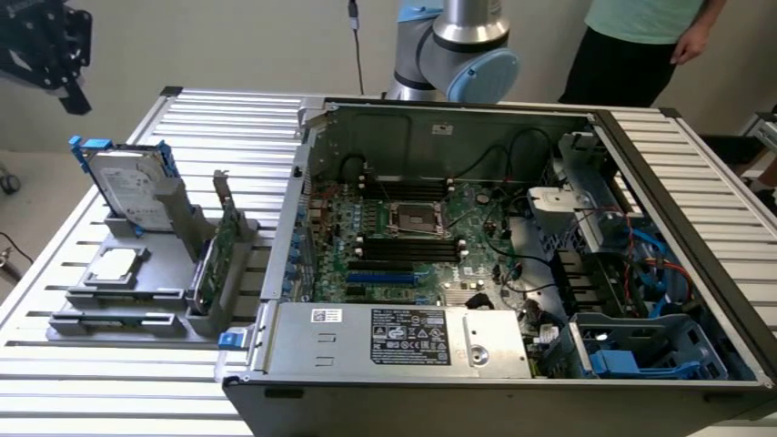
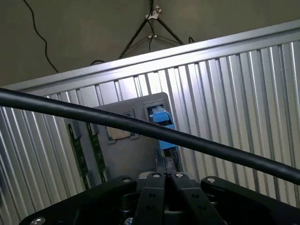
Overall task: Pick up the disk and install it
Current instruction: 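Pick up the disk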
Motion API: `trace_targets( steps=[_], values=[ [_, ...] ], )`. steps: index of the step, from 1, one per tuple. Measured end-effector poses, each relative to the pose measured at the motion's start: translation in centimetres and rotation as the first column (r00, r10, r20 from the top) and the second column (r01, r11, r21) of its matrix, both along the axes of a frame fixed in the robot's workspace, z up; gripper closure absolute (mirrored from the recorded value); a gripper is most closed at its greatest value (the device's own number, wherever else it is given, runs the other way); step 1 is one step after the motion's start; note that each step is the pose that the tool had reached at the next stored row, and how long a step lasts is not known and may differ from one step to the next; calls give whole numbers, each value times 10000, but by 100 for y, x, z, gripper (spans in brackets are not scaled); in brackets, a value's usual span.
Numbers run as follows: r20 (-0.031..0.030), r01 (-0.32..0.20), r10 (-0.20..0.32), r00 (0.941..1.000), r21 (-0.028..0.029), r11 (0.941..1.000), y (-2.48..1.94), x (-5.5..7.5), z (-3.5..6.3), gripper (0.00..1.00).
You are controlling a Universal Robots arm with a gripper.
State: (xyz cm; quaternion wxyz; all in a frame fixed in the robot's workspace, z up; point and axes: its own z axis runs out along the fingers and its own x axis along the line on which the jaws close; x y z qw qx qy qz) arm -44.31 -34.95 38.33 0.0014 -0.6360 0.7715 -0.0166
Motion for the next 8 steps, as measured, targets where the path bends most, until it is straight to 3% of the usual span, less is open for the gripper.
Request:
trace_targets(
  steps=[8],
  values=[
    [2,-788,788,9969,67,9969,1,-5,-27,89]
  ],
)
